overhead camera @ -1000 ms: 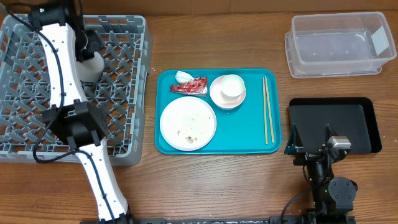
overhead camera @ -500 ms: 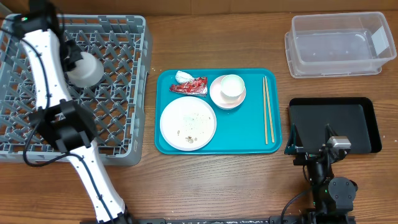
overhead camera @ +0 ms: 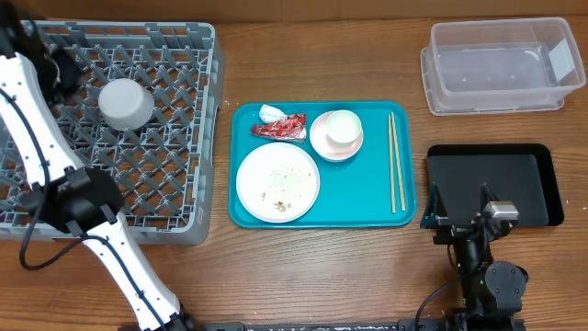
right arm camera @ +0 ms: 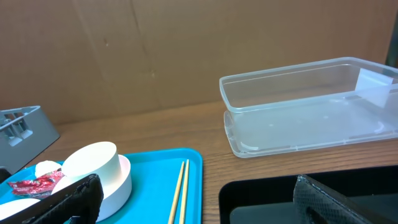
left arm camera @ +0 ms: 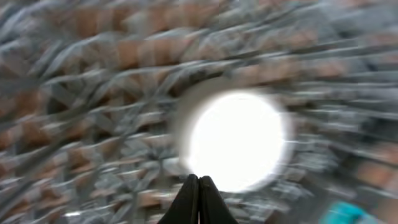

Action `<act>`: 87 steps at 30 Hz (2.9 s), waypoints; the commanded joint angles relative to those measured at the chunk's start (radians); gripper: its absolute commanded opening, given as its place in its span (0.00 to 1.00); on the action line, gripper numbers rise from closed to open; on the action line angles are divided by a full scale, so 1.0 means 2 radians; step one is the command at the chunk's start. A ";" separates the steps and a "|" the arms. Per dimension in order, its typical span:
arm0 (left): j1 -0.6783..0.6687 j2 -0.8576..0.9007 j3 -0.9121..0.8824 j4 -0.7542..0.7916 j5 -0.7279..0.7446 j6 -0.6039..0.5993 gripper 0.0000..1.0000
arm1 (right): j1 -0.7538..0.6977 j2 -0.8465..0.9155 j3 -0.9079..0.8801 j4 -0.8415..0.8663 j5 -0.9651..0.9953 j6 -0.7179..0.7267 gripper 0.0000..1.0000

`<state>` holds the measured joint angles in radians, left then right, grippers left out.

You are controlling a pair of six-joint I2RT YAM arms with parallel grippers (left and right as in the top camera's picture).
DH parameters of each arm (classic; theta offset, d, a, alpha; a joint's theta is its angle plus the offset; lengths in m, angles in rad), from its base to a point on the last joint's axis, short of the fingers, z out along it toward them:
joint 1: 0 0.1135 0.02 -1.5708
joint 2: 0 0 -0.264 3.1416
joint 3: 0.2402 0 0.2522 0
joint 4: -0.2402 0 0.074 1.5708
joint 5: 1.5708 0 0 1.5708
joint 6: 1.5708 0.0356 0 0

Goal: Sort waste into correct bins and load items into the dishwasher
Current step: 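Open the left gripper and lift away from the bowl, then move the left gripper back to the tray over the small white cup, then grasp the small white cup with the left gripper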

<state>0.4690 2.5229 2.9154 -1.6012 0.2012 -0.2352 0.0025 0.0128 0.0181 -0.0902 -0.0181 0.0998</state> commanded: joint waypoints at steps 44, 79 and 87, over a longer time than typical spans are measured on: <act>-0.576 -0.022 -0.208 0.139 -0.112 0.076 0.49 | 0.002 -0.005 -0.005 0.003 0.005 -0.003 1.00; -0.456 -0.025 0.084 -0.031 0.013 -0.031 0.04 | 0.002 -0.005 -0.005 0.003 0.005 -0.003 1.00; -0.251 -0.024 0.059 -0.044 0.219 -0.003 0.04 | 0.002 -0.005 -0.005 0.003 0.005 -0.003 1.00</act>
<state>-0.1432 2.4908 3.0547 -1.6829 0.4347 -0.2588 0.0025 0.0128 0.0181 -0.0906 -0.0181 0.0998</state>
